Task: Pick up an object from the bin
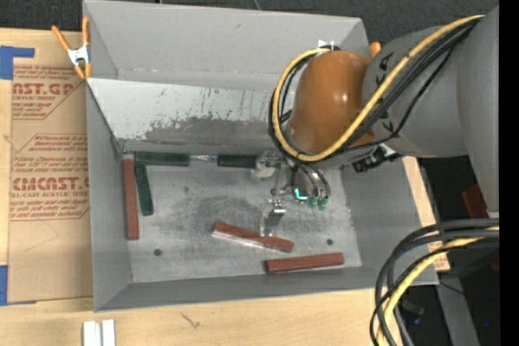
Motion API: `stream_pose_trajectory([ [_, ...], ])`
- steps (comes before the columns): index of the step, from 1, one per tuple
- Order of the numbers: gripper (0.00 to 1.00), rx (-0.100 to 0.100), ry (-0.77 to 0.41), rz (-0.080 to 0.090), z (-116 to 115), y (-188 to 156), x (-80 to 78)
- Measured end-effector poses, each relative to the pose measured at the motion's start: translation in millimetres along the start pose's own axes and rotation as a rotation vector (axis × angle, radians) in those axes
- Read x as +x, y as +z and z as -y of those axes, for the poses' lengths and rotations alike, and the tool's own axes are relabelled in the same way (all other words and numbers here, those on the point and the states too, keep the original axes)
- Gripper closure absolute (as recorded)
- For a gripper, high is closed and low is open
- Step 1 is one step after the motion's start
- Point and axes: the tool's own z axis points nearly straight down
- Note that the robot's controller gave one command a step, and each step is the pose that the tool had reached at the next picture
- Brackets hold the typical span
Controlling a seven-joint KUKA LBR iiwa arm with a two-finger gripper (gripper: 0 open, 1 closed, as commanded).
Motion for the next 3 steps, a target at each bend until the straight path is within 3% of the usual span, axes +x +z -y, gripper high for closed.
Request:
stream_pose_trajectory([
  [1,0.0,0.0,0.0,0.007,0,-4,-1.9],
  [2,1.0,0.0,-0.084,0.011,-5,60,25.4],
  [3,1.0,0.0,-0.084,0.011,-5,60,25.3],
])
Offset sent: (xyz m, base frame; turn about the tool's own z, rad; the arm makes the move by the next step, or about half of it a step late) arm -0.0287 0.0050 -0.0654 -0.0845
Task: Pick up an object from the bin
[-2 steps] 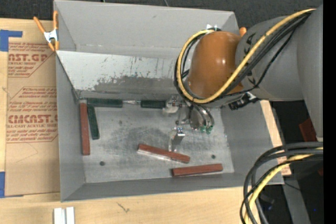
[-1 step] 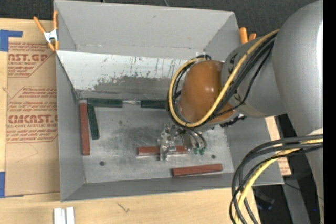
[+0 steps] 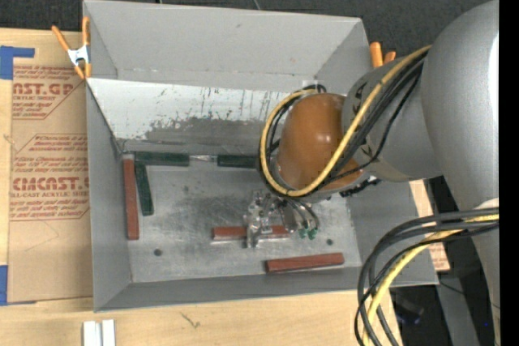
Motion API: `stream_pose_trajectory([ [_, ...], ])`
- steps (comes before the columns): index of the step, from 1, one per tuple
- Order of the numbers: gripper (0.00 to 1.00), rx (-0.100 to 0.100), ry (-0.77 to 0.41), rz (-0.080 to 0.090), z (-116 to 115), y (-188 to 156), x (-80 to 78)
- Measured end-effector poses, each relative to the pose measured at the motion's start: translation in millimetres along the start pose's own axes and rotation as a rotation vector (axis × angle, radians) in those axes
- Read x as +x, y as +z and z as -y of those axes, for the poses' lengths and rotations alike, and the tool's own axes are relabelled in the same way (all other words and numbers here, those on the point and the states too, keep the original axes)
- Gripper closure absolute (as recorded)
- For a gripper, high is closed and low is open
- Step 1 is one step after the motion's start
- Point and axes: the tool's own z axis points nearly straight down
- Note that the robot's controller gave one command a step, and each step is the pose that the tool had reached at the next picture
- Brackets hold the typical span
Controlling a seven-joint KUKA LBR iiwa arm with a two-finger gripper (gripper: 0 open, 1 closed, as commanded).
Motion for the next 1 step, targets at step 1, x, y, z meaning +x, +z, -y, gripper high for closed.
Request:
stream_pose_trajectory([
  [1,1.0,0.001,0.025,-0.002,20.4,-126.5,-15.0],
])
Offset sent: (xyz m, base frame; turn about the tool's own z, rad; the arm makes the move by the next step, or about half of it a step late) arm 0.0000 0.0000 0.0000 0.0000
